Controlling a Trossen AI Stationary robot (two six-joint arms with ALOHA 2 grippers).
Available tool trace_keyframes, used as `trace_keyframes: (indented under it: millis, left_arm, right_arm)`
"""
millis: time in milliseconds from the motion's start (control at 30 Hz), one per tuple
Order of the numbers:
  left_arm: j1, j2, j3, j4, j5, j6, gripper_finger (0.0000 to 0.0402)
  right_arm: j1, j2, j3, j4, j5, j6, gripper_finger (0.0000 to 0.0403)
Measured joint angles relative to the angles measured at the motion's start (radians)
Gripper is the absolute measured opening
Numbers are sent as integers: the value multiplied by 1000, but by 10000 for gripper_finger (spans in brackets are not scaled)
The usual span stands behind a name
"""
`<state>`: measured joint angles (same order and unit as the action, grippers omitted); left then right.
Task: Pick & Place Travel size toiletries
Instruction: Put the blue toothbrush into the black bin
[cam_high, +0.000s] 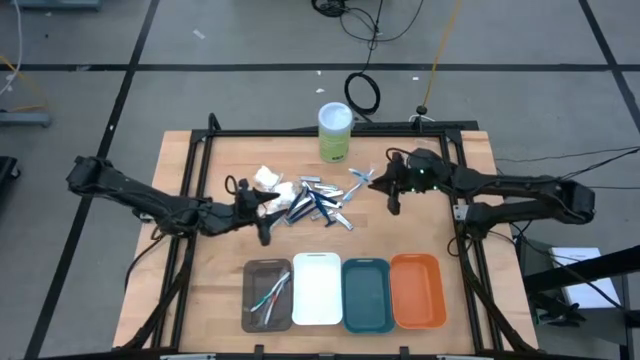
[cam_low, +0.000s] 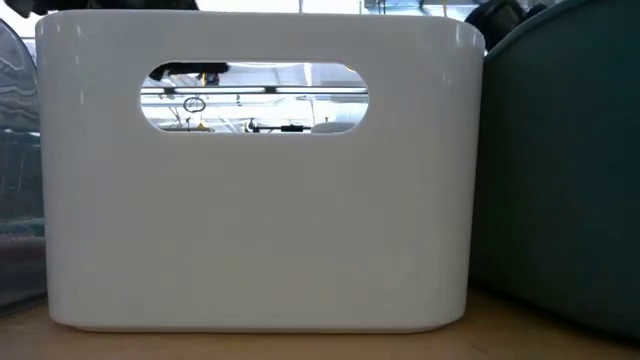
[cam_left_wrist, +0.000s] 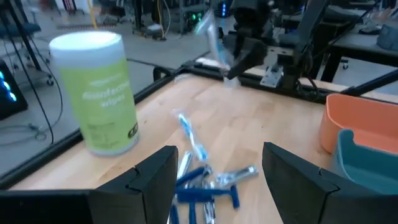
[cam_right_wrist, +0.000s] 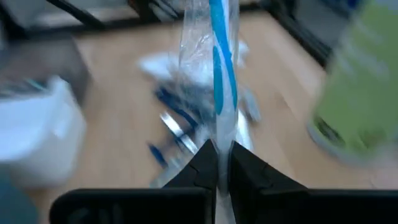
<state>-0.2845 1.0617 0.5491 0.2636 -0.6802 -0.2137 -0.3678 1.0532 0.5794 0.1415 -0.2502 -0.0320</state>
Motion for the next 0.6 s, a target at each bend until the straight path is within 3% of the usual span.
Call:
trace_keyframes:
  millis: [167,333,433,600]
  left_arm:
    - [38,119,0,288,44,75,232]
    - [104,265,0,600,285,96,232]
    - [134,369,18,769,354,125,232]
    - [168,499,116,831,371,141,232]
  right_arm:
    - [95,22,-46,262,-17,3,11]
    - [180,75,-86,511,-15,4,11]
    - [223,119,-90,594,-15,-5,11]
    - [267,197,-91,686,-15,-22,11]
